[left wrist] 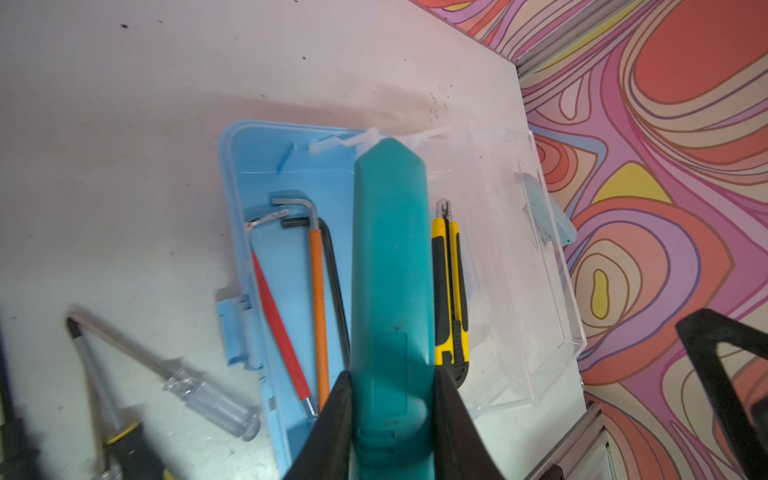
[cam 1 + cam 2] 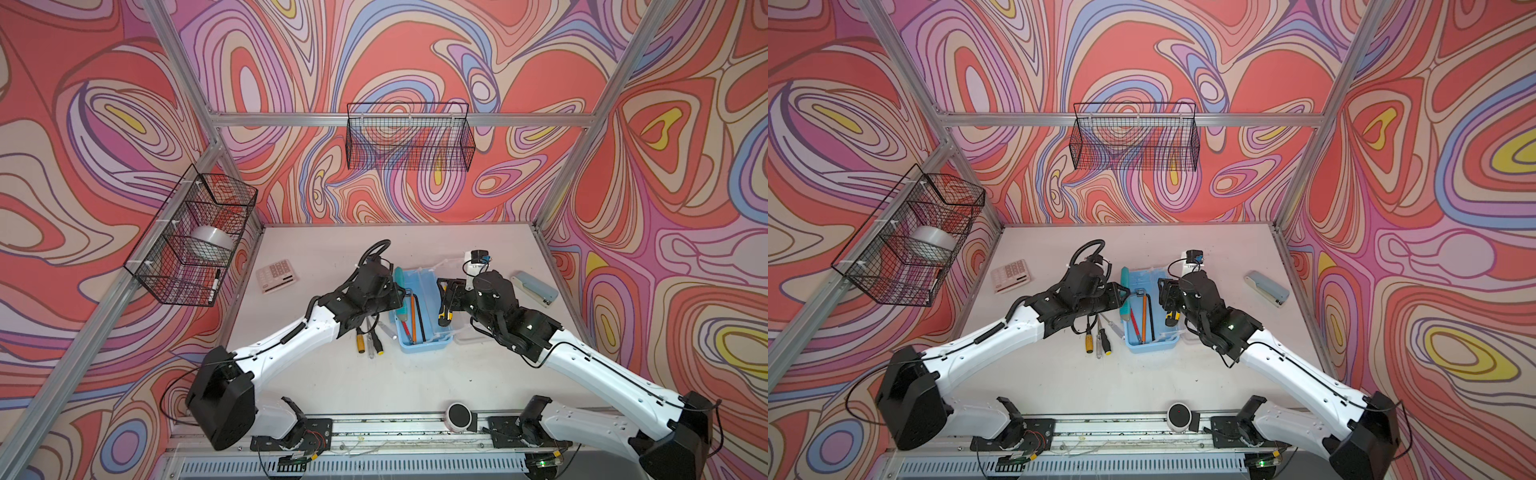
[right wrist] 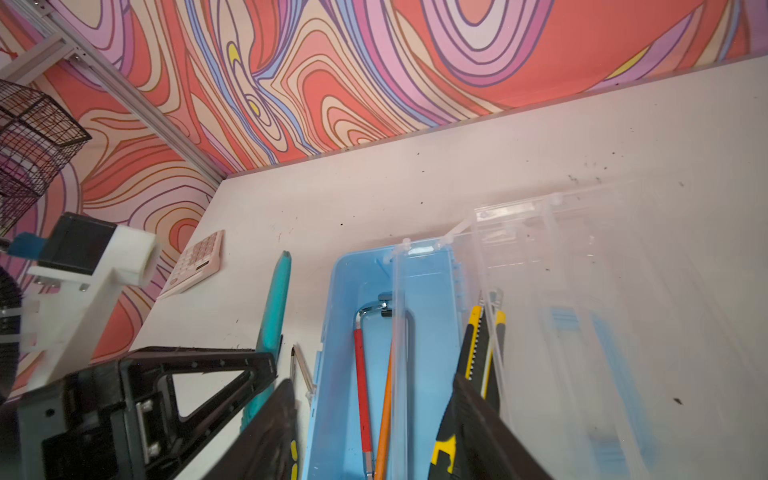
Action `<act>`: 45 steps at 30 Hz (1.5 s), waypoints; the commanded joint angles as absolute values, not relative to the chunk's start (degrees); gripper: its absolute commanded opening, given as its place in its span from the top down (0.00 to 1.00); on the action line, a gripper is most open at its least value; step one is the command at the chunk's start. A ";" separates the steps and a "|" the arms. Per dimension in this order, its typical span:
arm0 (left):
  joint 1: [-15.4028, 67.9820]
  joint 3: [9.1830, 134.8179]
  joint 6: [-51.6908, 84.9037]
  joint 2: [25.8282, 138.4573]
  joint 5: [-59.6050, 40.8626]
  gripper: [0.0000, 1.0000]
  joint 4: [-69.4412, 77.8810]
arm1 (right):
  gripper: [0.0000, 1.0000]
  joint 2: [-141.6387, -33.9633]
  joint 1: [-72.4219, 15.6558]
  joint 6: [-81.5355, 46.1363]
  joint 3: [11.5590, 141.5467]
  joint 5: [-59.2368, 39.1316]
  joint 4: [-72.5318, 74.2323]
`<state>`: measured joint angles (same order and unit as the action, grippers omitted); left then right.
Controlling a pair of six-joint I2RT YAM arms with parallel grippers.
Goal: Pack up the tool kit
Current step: 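Lift the teal utility knife and lower it into the blue box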
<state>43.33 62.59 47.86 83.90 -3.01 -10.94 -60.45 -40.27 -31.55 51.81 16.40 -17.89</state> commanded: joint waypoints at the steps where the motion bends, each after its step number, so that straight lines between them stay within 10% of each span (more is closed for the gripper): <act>1: 45.28 66.20 48.61 88.45 -3.30 0.77 -7.67 | 0.38 -58.99 -39.67 -31.00 50.12 18.19 -20.28; 45: 47.19 80.16 48.20 108.37 -5.33 0.57 -9.05 | 0.38 -61.24 -36.85 -30.41 48.43 14.66 -18.35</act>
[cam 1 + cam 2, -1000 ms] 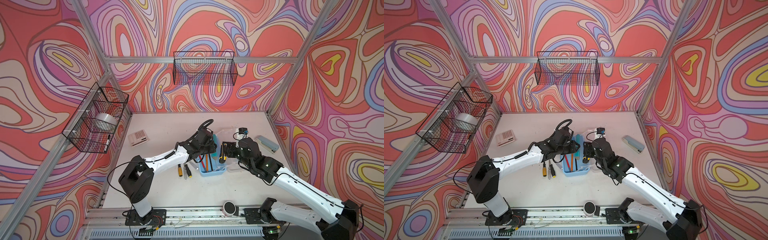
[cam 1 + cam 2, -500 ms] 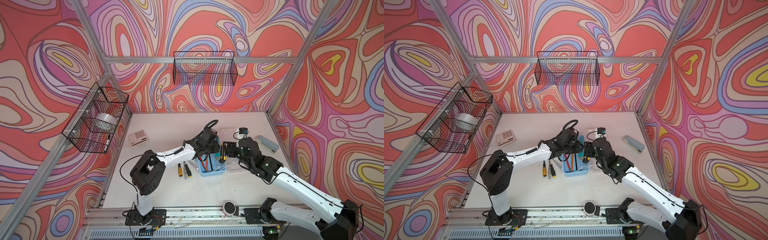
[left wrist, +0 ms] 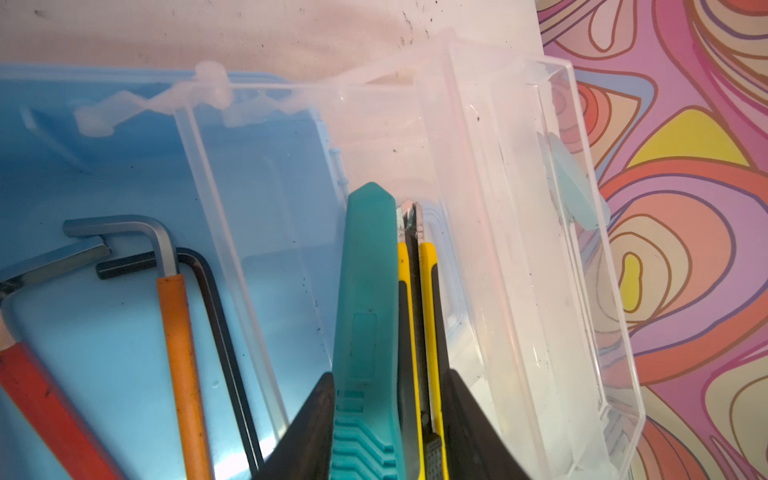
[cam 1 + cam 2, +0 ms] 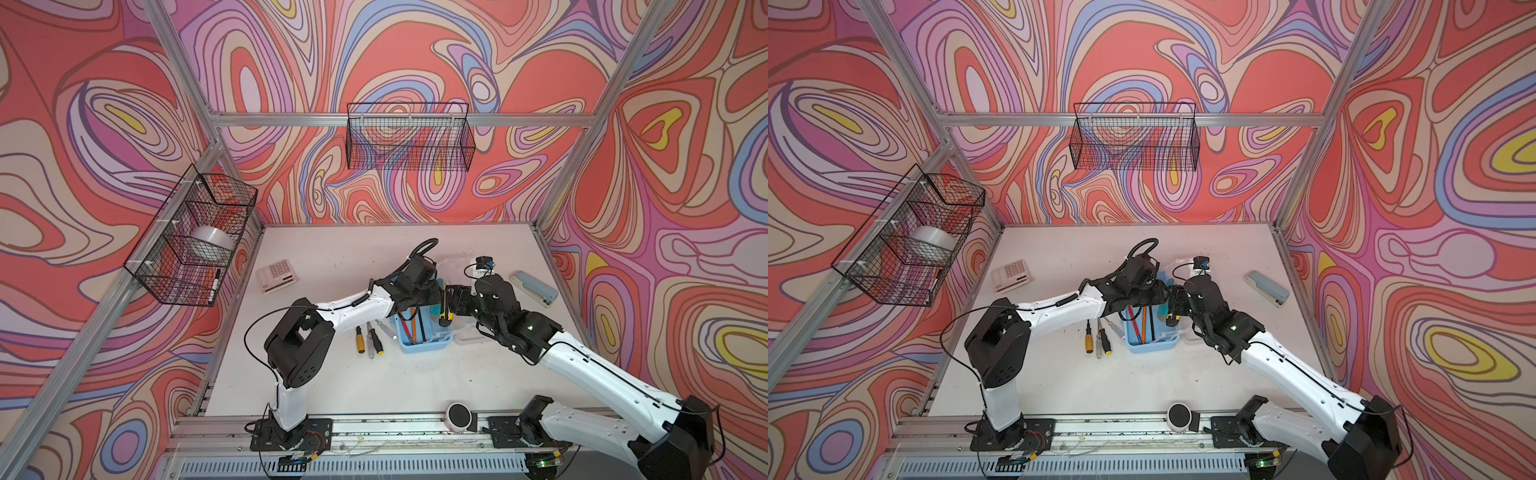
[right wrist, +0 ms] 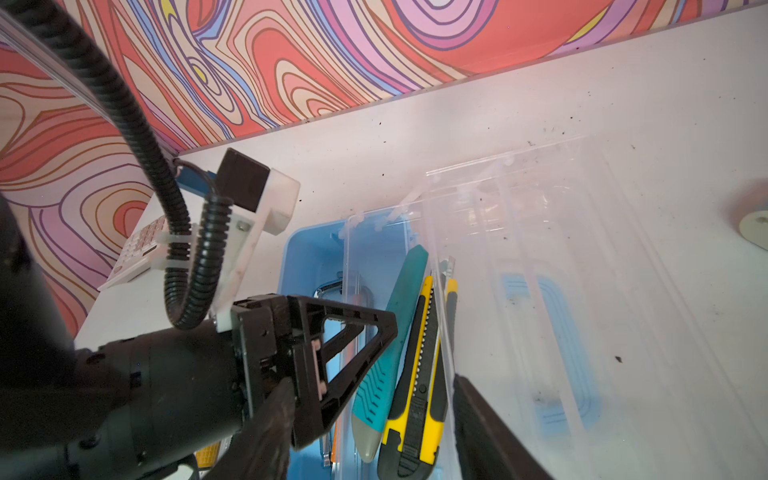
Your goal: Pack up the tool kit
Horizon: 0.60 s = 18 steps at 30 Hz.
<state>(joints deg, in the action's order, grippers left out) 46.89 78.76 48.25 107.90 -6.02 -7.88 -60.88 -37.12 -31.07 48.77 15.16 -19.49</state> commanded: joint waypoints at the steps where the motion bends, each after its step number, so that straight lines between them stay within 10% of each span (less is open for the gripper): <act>1: 47.11 80.07 47.88 108.09 -5.06 0.57 -9.14 | 0.38 -61.34 -36.74 -30.38 48.43 14.52 -18.37; 18: 39.64 54.68 43.15 79.28 7.21 0.60 -18.88 | 0.43 -71.70 -44.96 -30.69 57.15 11.68 -21.10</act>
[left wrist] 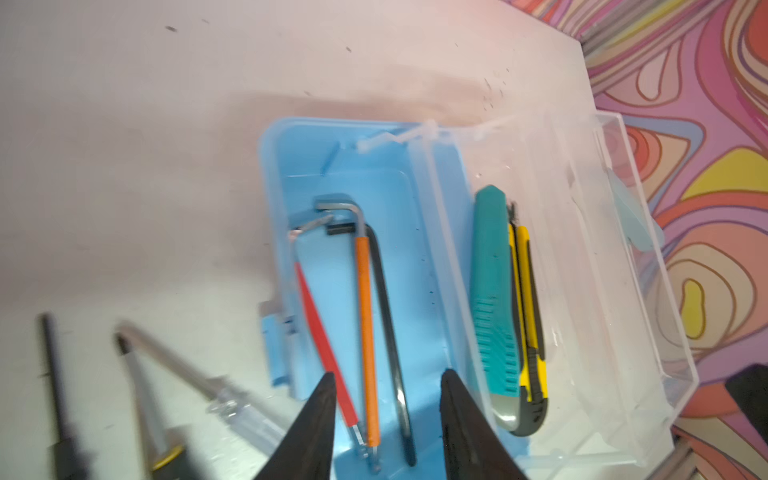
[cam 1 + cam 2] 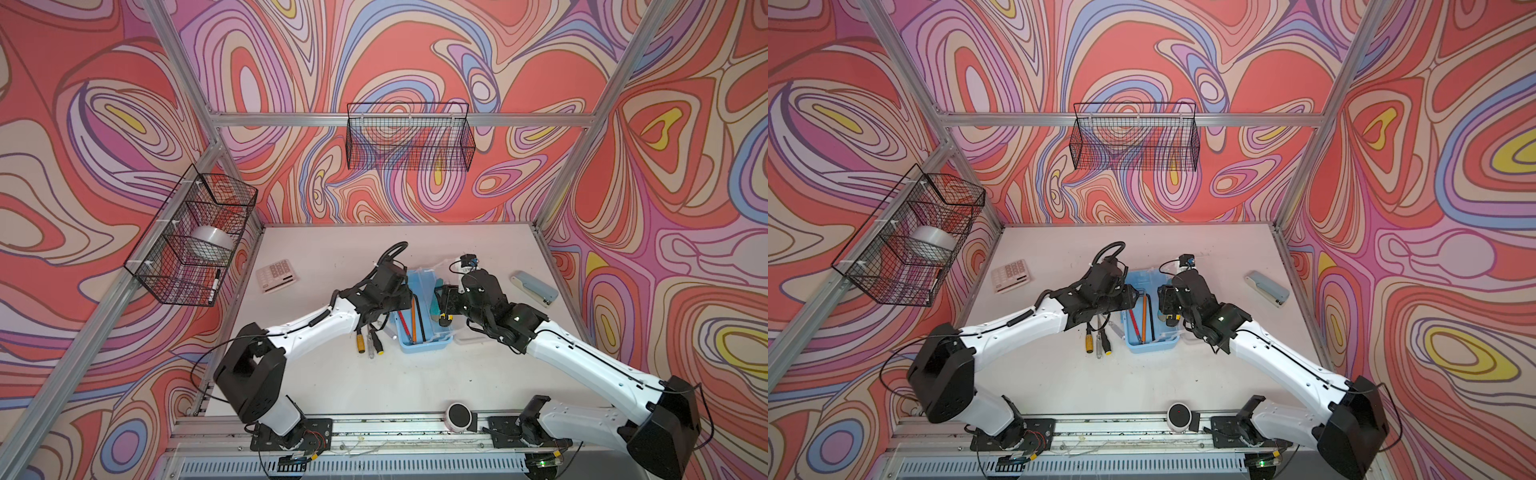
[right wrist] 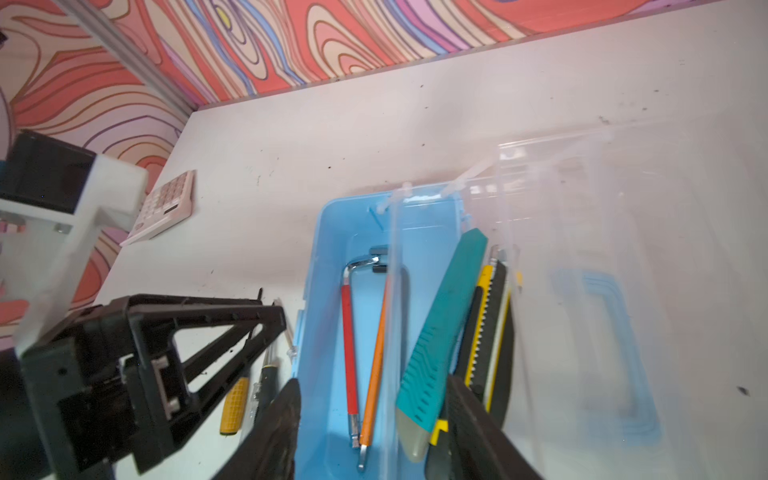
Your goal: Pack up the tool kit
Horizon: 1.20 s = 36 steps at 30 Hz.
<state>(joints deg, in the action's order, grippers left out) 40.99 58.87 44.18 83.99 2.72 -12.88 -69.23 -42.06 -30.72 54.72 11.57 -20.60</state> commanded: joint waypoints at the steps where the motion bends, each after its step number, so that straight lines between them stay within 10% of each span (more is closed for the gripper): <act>1: 39.03 52.95 43.15 77.39 7.84 0.61 -19.66 | 0.43 -72.79 -46.09 -30.83 57.78 11.83 -20.92; 14: 30.73 37.56 45.60 63.73 5.20 0.62 -22.60 | 0.54 -87.99 -58.58 -30.14 68.29 12.62 -23.69; 36: 30.13 33.23 47.99 72.43 -0.89 0.65 -12.84 | 0.56 -104.78 -60.22 -31.55 74.26 5.82 -28.73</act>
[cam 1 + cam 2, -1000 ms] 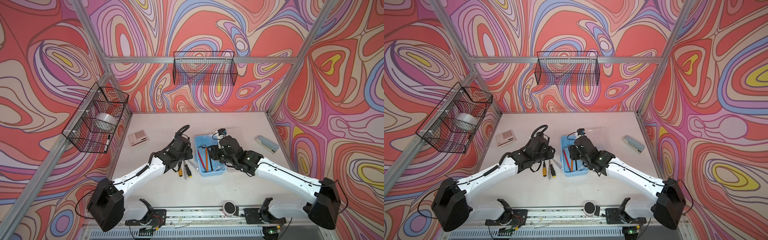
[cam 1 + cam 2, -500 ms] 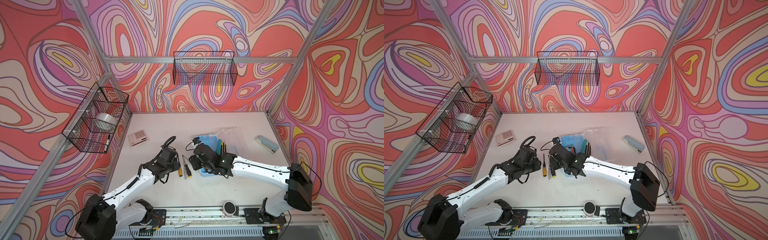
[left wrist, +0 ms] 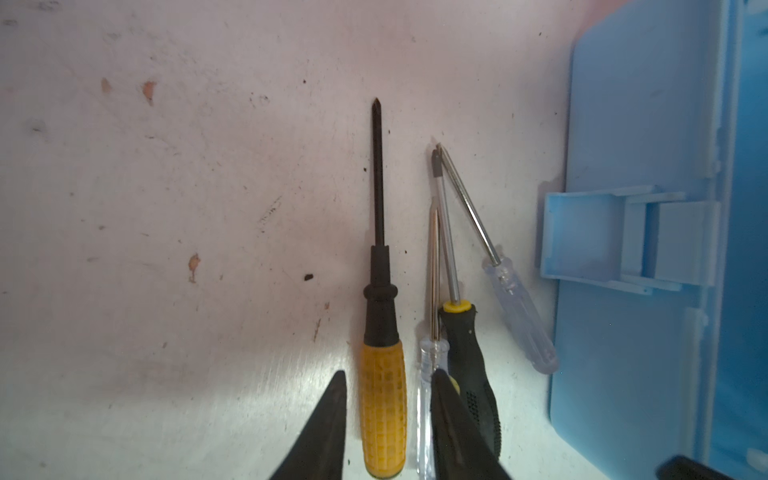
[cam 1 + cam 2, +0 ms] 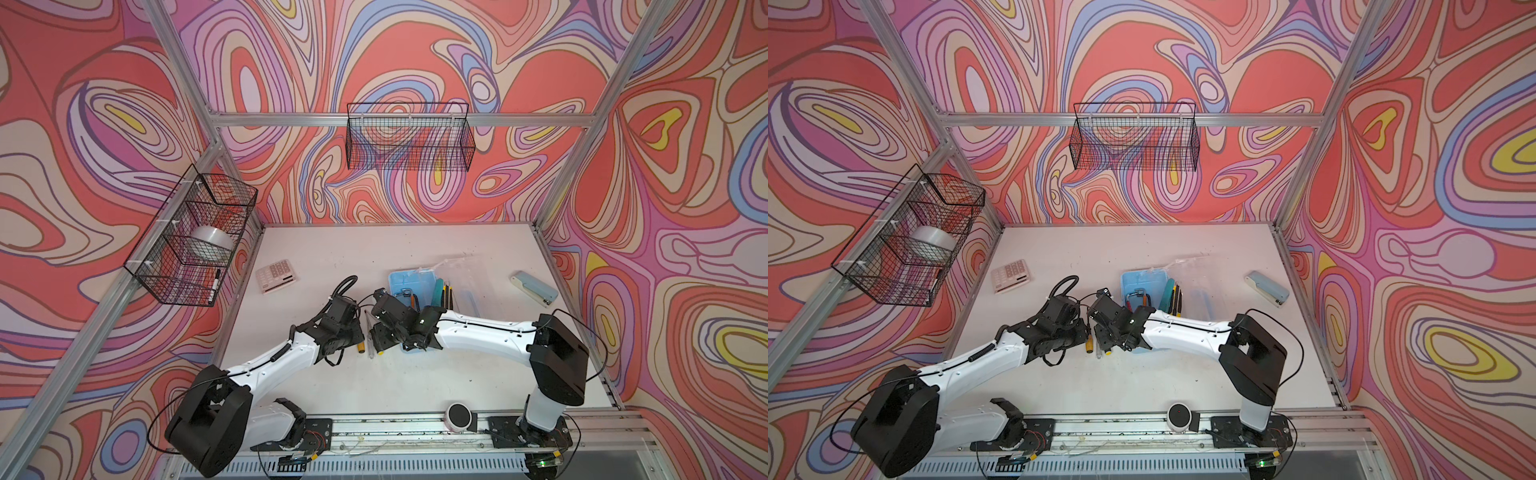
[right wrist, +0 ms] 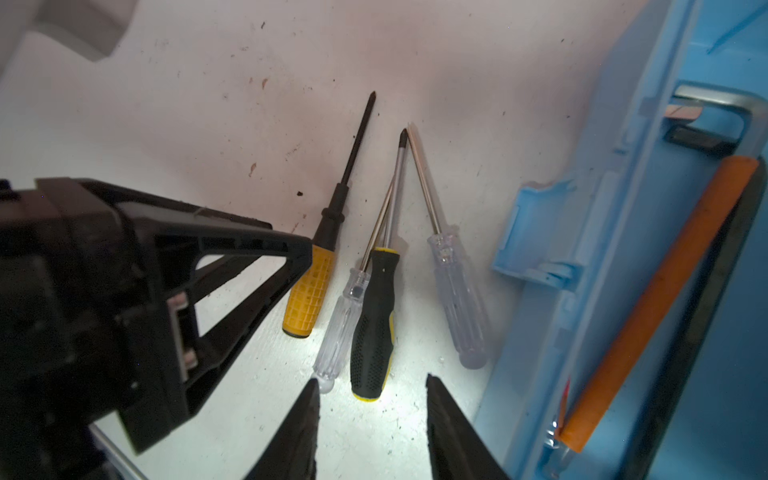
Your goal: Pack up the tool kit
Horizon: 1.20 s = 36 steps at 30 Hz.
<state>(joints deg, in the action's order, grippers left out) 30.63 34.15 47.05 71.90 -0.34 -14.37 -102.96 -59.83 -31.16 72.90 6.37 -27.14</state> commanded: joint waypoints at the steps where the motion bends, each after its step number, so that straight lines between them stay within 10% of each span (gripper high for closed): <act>1: 30.15 33.12 48.08 72.55 -0.73 0.66 -12.83 | 0.56 -105.35 -60.21 -31.60 74.50 5.65 -28.89; 36: 26.46 30.11 49.57 68.79 -2.94 0.67 -10.97 | 0.63 -118.58 -60.21 -32.36 81.99 7.83 -35.47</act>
<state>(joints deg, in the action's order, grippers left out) 26.61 30.35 48.95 68.18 -2.63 -12.56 -116.29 -60.14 -32.05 80.99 5.87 -32.01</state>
